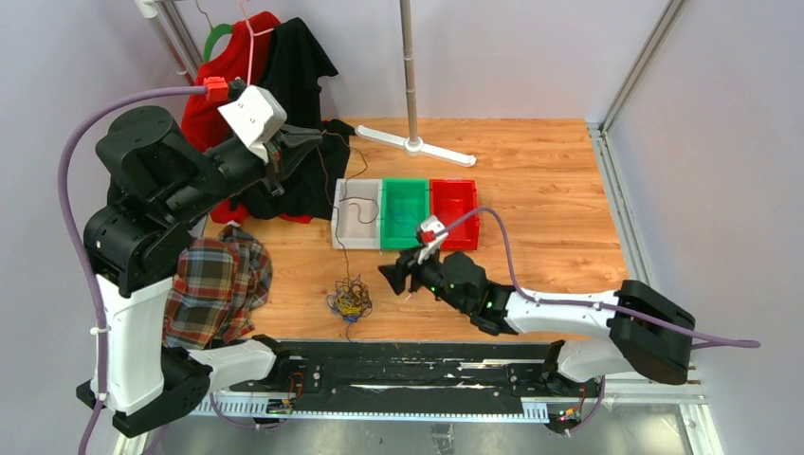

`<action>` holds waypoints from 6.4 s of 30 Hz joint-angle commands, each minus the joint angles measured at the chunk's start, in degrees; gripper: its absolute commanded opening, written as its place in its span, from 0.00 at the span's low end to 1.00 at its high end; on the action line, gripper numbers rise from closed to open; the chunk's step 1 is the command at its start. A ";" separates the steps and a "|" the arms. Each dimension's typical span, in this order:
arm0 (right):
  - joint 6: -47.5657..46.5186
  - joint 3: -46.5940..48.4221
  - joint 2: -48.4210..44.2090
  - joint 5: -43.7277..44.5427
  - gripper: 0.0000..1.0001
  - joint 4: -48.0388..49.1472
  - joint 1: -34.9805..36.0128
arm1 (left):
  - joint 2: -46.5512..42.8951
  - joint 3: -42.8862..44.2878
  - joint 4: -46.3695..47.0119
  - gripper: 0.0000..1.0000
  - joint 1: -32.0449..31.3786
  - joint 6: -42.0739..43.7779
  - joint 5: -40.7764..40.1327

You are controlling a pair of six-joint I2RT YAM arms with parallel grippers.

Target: Untangle the cables

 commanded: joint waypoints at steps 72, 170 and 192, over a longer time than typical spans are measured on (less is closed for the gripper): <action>4.15 -9.93 5.28 5.19 0.19 -5.12 2.51 | -5.38 3.84 42.06 0.00 0.02 6.74 -20.54; 1.98 -1.55 -15.74 8.76 0.45 -20.47 -6.11 | -2.91 -36.91 57.13 0.01 6.17 17.87 -18.58; 1.59 -2.54 -18.40 9.77 0.42 -22.09 -6.11 | -3.93 -42.38 58.45 0.00 5.77 12.02 -15.02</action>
